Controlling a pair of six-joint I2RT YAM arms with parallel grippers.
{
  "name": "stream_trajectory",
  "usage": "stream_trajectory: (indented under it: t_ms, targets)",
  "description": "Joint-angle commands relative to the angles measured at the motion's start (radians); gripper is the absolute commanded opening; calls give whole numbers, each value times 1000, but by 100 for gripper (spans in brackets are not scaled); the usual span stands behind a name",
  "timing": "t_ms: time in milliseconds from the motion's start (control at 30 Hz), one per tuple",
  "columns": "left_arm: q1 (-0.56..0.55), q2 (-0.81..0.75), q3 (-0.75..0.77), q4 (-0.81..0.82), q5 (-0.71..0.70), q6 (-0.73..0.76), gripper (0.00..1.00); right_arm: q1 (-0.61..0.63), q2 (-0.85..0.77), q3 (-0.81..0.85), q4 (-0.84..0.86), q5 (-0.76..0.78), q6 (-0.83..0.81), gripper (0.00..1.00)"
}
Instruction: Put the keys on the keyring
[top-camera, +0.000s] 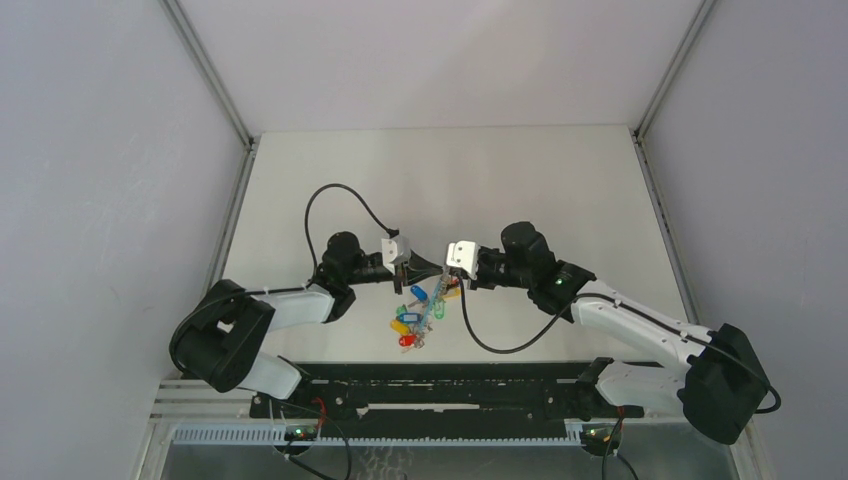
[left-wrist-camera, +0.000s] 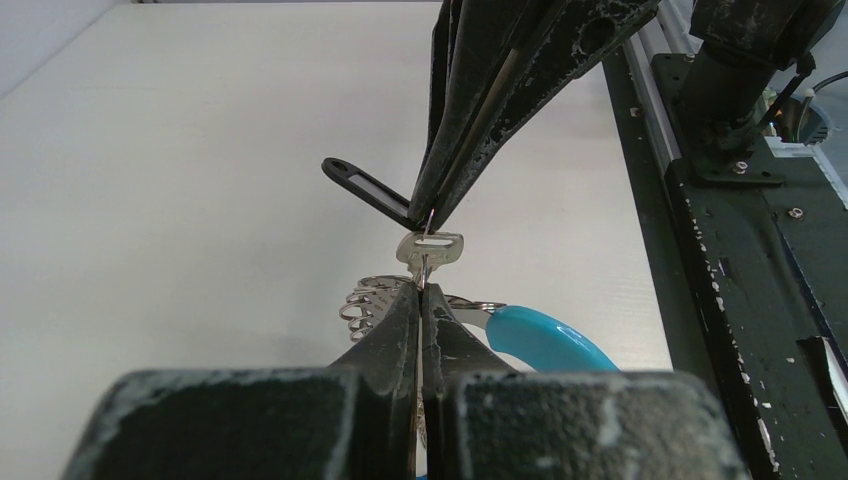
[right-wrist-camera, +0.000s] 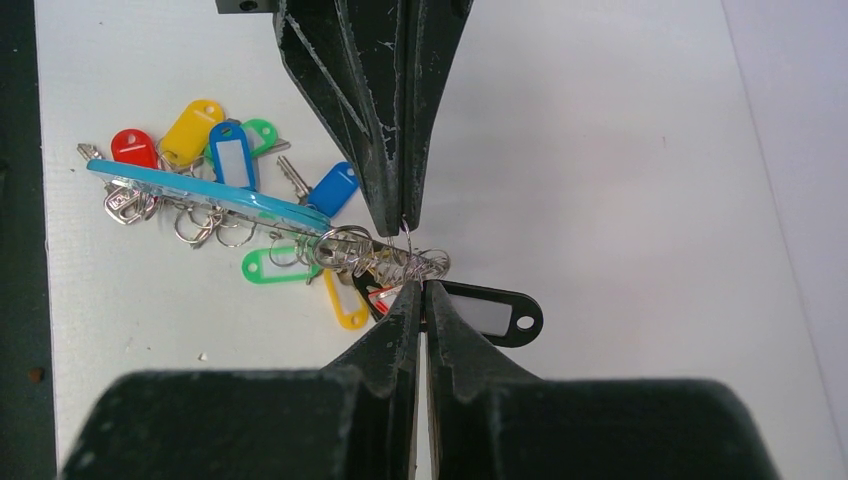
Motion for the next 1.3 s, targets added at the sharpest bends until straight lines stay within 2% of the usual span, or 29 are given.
stream_trajectory:
  t_ms: [0,1267]
  targets:
    - [5,4,18,30,29,15,0,-1,-5,34,14,-25,-15,0]
    - [5,7,21,30,38,10,0,-1,35,49,21,-25,8,0]
